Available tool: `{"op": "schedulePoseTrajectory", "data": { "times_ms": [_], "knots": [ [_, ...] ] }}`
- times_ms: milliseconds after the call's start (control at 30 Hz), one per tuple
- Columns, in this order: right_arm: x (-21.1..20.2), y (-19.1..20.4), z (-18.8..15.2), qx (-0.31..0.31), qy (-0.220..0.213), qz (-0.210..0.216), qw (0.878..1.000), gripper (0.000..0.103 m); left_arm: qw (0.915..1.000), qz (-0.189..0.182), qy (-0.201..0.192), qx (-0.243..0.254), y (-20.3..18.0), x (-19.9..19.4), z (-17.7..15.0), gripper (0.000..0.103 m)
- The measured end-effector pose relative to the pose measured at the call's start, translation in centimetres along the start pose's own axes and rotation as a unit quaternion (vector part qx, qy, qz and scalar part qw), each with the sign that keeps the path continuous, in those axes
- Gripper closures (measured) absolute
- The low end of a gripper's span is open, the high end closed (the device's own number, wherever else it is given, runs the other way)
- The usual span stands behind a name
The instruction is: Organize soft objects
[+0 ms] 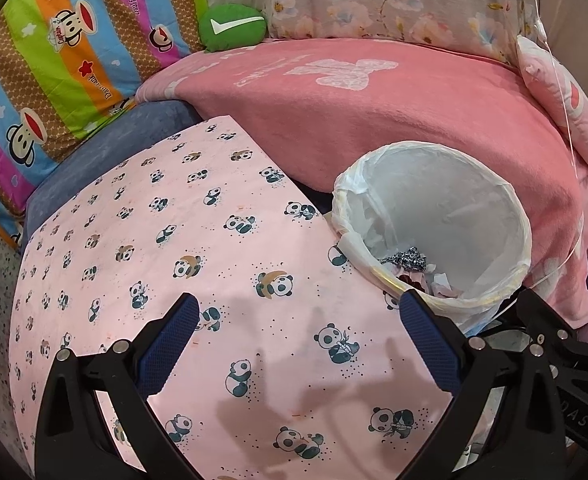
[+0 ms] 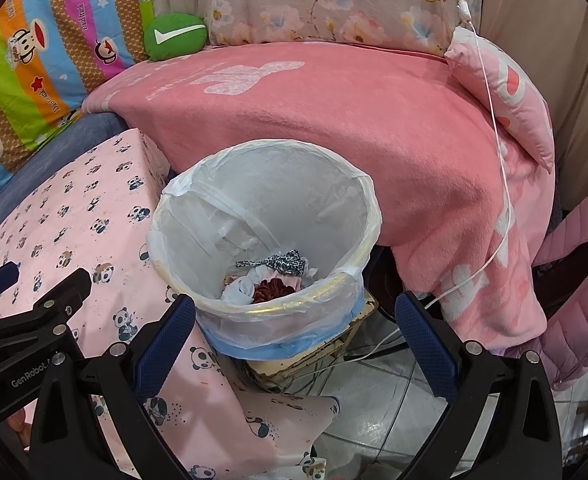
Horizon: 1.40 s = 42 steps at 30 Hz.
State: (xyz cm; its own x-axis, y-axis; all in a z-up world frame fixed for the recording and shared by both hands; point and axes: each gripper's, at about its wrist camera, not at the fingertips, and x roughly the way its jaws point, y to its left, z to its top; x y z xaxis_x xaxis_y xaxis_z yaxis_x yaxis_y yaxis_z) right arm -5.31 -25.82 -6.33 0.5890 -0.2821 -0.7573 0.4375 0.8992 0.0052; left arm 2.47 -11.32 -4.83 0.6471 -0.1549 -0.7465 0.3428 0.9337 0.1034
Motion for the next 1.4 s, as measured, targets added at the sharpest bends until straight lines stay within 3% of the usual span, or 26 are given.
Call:
{"op": "schedulePoseTrajectory", "data": {
  "times_ms": [1400],
  "knots": [
    [0.44, -0.28, -0.1, 0.002, 0.004, -0.002, 1.0, 0.004, 1.0, -0.004, 0.004, 0.002, 0.14, 0.52, -0.37, 0.007]
  ]
}}
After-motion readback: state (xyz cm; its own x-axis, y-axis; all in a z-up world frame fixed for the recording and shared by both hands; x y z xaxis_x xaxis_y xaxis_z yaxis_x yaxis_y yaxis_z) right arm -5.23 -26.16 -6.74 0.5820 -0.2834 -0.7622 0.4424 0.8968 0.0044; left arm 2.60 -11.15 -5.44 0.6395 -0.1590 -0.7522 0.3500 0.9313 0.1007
